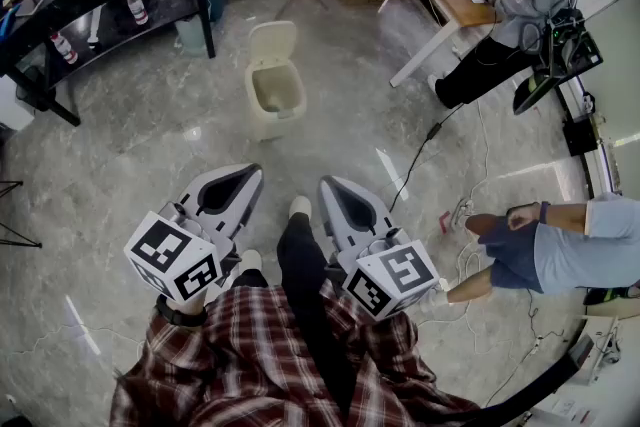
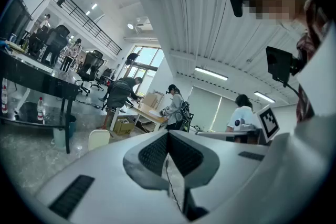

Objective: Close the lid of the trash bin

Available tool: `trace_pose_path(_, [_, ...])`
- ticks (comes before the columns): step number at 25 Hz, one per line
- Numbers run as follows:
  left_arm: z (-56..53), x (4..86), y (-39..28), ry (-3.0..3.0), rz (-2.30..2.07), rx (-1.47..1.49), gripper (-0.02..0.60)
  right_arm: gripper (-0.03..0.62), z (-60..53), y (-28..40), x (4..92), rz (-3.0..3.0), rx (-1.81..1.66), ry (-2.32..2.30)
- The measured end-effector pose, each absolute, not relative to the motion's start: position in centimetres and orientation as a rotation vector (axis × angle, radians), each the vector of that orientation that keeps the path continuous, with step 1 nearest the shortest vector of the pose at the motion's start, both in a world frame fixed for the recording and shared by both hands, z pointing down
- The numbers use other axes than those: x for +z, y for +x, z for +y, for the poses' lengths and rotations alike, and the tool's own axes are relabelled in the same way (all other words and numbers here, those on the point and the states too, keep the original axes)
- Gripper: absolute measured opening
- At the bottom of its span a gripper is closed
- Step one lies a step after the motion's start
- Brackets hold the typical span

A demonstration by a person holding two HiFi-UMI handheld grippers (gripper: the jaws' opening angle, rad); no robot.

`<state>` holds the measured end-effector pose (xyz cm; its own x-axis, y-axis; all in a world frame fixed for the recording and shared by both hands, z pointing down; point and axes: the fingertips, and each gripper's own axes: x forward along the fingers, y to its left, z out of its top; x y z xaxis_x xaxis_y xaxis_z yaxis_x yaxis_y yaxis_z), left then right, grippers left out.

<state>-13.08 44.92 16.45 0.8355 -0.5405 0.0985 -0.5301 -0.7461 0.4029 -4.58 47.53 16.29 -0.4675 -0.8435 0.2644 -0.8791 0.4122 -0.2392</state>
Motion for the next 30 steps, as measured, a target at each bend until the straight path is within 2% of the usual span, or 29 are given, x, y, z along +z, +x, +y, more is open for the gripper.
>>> trace_pose_path(14, [28.4, 14.6, -3.8, 2.549, -0.988, -0.027, 0.011, 0.012, 29.8, 6.7, 13.7, -2.641, 0.514, 1.413])
trace_pose_path(19, [24.9, 15.1, -1.8, 2.529, -1.069, -0.046, 0.011, 0.012, 26.1, 9.7, 15.5, -2.660, 0.547, 1.373])
trace_pose_path(30, [16.6, 16.8, -3.0, 2.435, -1.109, -0.017, 0.011, 0.012, 17.6, 8.4, 17.6, -2.638, 0.668, 1.288])
